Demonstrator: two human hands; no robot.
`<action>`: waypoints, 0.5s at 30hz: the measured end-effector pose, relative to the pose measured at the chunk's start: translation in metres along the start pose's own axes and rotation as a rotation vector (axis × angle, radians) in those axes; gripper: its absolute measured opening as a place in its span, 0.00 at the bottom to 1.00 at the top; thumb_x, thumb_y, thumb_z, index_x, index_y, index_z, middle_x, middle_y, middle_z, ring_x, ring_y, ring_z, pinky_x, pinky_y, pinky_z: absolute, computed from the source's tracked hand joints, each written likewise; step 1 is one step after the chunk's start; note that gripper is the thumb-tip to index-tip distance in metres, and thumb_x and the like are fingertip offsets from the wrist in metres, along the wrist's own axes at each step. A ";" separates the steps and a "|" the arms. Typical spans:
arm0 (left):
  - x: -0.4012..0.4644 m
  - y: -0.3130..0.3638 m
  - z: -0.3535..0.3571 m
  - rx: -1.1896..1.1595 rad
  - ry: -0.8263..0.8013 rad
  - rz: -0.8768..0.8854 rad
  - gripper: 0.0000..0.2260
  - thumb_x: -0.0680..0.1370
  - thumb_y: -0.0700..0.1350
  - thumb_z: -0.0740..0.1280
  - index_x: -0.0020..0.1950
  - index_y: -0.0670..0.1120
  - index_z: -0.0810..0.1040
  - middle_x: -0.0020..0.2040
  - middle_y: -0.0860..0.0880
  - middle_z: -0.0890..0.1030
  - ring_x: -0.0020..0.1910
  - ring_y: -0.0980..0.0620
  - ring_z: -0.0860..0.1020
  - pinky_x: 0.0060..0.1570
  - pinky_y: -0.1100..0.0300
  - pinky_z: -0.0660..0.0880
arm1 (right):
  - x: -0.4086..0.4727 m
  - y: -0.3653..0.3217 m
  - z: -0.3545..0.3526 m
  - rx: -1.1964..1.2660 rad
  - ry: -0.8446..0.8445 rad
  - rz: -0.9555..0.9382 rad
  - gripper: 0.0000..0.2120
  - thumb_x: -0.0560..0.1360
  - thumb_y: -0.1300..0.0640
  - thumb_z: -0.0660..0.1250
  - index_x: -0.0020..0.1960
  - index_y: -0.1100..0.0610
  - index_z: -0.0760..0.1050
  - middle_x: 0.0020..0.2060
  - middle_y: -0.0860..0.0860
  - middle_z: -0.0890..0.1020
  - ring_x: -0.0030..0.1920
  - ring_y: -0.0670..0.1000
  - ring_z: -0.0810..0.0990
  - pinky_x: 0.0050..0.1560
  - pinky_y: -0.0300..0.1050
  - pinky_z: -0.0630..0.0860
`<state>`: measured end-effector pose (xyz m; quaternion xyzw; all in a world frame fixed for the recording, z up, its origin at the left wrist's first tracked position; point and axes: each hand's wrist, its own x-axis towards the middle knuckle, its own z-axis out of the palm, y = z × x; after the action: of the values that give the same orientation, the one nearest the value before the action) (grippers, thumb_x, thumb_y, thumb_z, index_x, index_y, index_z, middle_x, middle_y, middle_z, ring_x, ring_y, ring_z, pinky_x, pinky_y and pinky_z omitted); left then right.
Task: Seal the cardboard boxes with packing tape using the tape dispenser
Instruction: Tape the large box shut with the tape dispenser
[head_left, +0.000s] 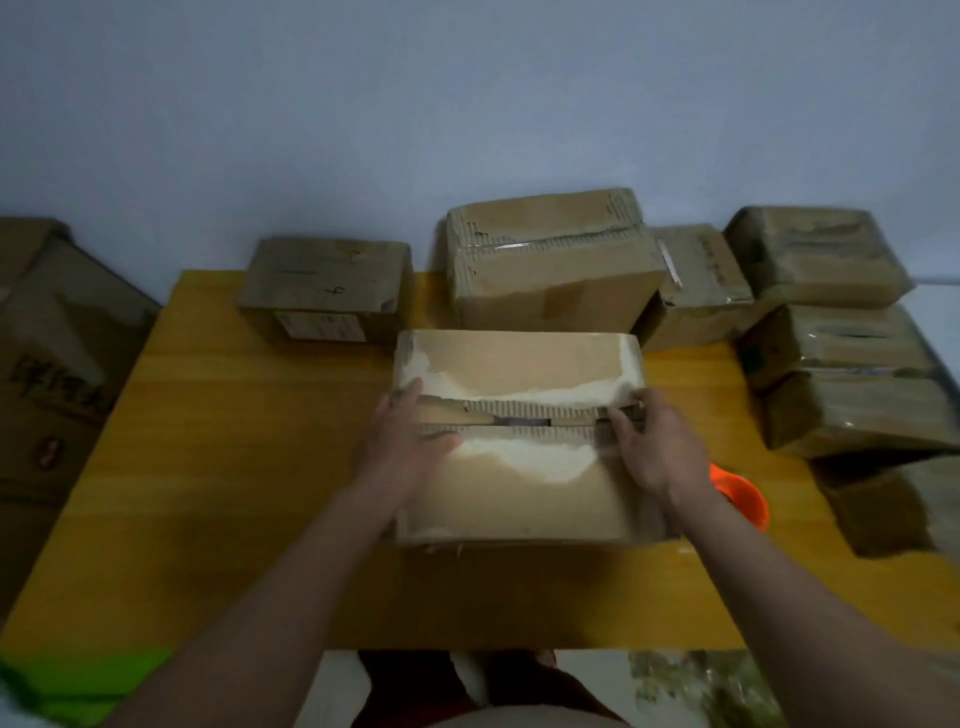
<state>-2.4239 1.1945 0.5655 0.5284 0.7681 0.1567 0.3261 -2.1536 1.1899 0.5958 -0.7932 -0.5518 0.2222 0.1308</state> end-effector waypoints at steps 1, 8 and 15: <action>-0.007 -0.005 0.003 0.024 -0.006 -0.001 0.38 0.70 0.58 0.73 0.75 0.61 0.57 0.75 0.52 0.59 0.70 0.45 0.65 0.62 0.46 0.69 | -0.008 0.008 0.000 -0.035 0.004 -0.006 0.19 0.77 0.42 0.61 0.63 0.51 0.65 0.55 0.59 0.76 0.52 0.64 0.78 0.48 0.55 0.74; -0.047 0.004 0.017 0.437 0.013 0.201 0.38 0.74 0.68 0.58 0.78 0.57 0.48 0.77 0.48 0.33 0.76 0.41 0.35 0.73 0.43 0.42 | -0.016 0.021 -0.010 -0.160 -0.010 -0.103 0.33 0.73 0.48 0.69 0.72 0.52 0.58 0.66 0.61 0.63 0.65 0.64 0.64 0.63 0.56 0.67; -0.086 -0.001 0.037 0.816 -0.189 0.713 0.59 0.59 0.82 0.56 0.76 0.53 0.32 0.75 0.43 0.28 0.73 0.41 0.27 0.69 0.34 0.32 | 0.015 -0.027 0.000 -0.272 -0.103 -0.496 0.30 0.77 0.44 0.60 0.75 0.53 0.58 0.76 0.53 0.57 0.76 0.56 0.51 0.75 0.50 0.48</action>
<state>-2.3805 1.1121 0.5669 0.8512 0.5072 -0.1011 0.0892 -2.1711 1.2130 0.6049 -0.6319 -0.7595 0.1476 0.0453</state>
